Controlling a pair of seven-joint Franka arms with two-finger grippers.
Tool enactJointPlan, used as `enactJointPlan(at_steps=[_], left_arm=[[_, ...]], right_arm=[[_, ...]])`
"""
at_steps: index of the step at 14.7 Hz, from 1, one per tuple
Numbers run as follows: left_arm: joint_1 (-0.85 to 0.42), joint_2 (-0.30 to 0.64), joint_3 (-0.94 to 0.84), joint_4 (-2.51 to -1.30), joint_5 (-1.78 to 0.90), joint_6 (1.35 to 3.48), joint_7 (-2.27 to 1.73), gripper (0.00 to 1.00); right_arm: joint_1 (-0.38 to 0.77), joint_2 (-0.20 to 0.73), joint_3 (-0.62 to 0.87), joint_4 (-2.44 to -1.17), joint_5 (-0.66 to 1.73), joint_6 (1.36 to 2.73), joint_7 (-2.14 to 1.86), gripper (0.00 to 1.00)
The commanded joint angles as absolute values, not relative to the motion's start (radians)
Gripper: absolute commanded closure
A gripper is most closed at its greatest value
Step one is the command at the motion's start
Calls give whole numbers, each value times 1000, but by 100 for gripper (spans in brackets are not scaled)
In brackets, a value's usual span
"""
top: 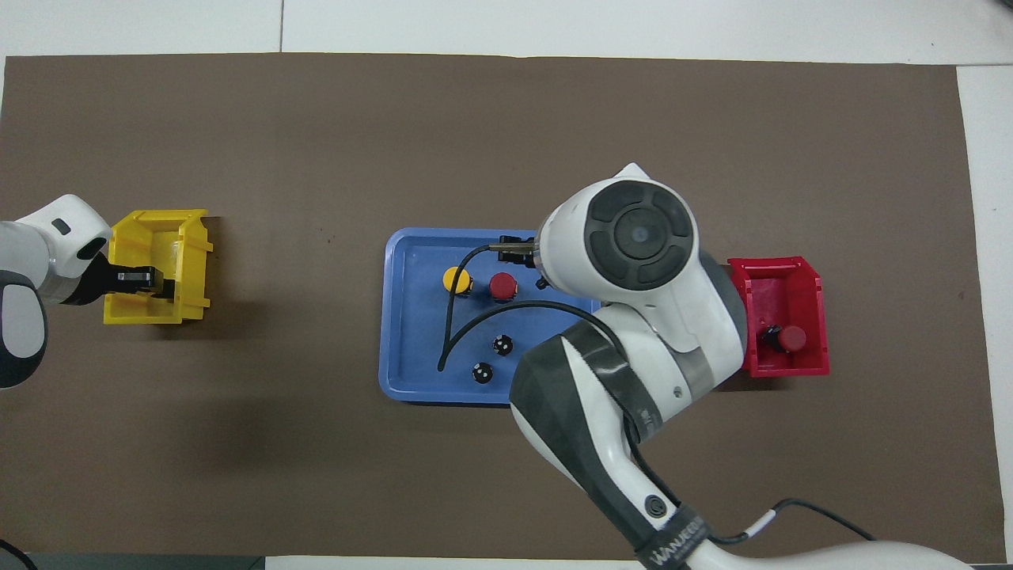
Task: Sort red and yellow buttons by color
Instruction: 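Reach the right gripper to the tray and grasp the other red button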
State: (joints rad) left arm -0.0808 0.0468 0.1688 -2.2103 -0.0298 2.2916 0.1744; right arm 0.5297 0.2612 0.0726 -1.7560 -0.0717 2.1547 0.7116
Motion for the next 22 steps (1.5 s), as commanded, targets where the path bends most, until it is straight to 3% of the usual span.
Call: enactJointPlan(at_steps=[1,6,8,11,13,14,16,19,22], left_arm=[[-67,28,164,-2249,-26,2333,195,35],[-67,26,166,-2102,-26,2136,193,25],[-67,12,166,-1960,-25,1951,196,0],[-81,5,163,-1737,11,1717,195,0],[-87,6,152,-1634,14,1605,184,0],[-100,5,152,-1629,12,1602,180,0],[-130,-30,149,-1737,12,1731,103,0],[-190,-43,144,-1890,12,1922,0,0],[-372,59,144,-1917,11,2063,-251,0]], right_arm=[[557,328,71,-1736,-129,2195,784,17],[597,367,69,-1784,-153,2262,787,23],[592,364,69,-1801,-161,2275,784,24],[595,362,69,-1831,-161,2307,784,33],[591,360,69,-1842,-161,2330,781,50],[586,362,69,-1836,-161,2330,782,59],[583,365,69,-1806,-160,2307,784,73],[542,333,67,-1730,-160,2177,763,73],[406,151,67,-1805,-143,2033,588,73]])
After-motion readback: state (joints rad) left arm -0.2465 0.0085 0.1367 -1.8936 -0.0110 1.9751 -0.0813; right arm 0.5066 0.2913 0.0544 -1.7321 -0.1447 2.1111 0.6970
